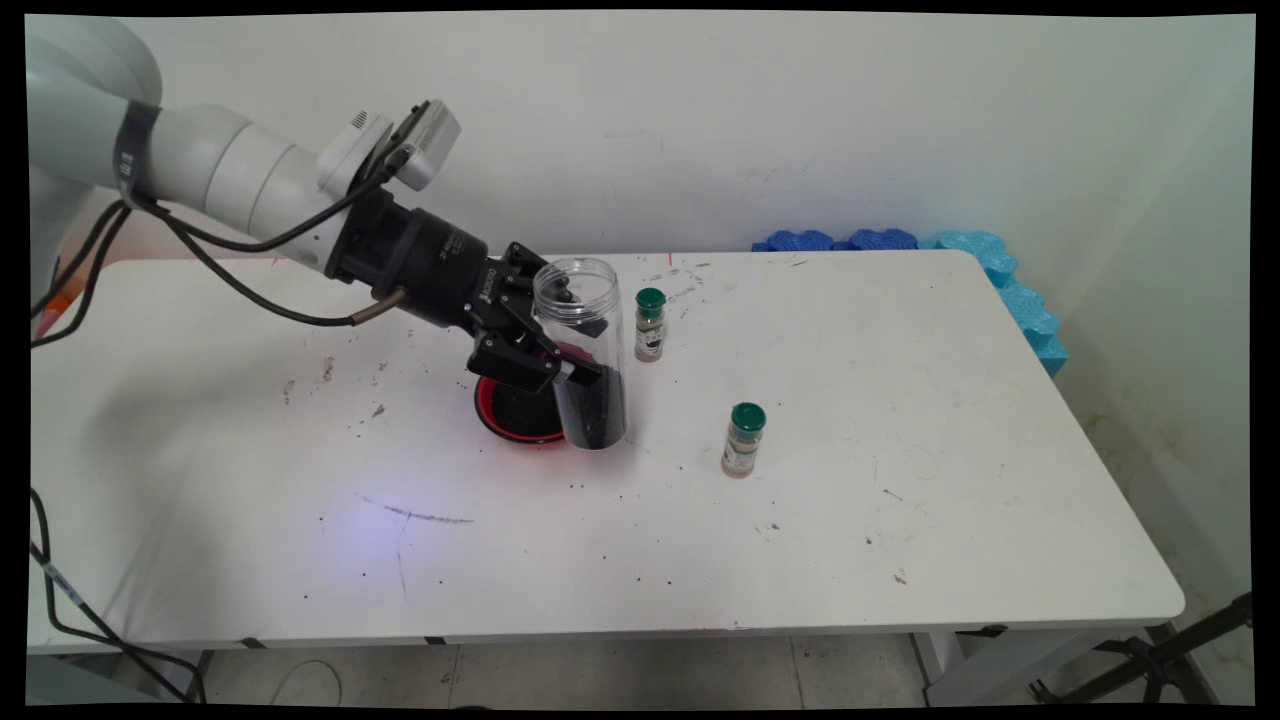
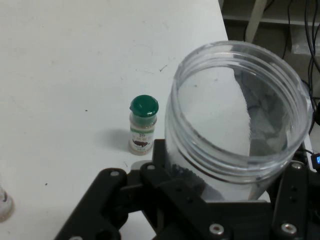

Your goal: Place the picked object on the table

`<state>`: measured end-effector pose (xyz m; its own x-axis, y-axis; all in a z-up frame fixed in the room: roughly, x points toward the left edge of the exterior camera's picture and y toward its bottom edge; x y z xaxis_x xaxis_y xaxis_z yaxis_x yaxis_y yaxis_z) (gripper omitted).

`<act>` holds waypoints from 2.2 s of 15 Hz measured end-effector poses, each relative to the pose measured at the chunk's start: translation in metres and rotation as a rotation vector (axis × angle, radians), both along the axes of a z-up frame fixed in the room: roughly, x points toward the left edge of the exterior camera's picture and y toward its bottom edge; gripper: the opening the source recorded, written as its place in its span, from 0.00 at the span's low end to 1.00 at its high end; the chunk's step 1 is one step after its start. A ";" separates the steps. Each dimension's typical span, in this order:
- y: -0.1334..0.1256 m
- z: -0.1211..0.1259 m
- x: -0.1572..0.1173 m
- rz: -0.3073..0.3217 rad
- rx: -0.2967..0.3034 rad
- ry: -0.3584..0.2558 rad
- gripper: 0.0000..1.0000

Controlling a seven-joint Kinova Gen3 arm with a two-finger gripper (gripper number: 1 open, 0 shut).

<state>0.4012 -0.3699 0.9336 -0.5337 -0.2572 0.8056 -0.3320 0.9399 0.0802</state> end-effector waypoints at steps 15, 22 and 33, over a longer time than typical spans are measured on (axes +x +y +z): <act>0.024 -0.059 -0.010 0.108 0.050 0.033 0.00; 0.035 -0.096 -0.014 0.117 0.058 0.022 0.00; 0.044 -0.128 -0.015 0.130 0.069 0.009 0.00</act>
<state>0.3860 -0.3264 0.8052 -0.4854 -0.3786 0.7881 -0.4496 0.8812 0.1464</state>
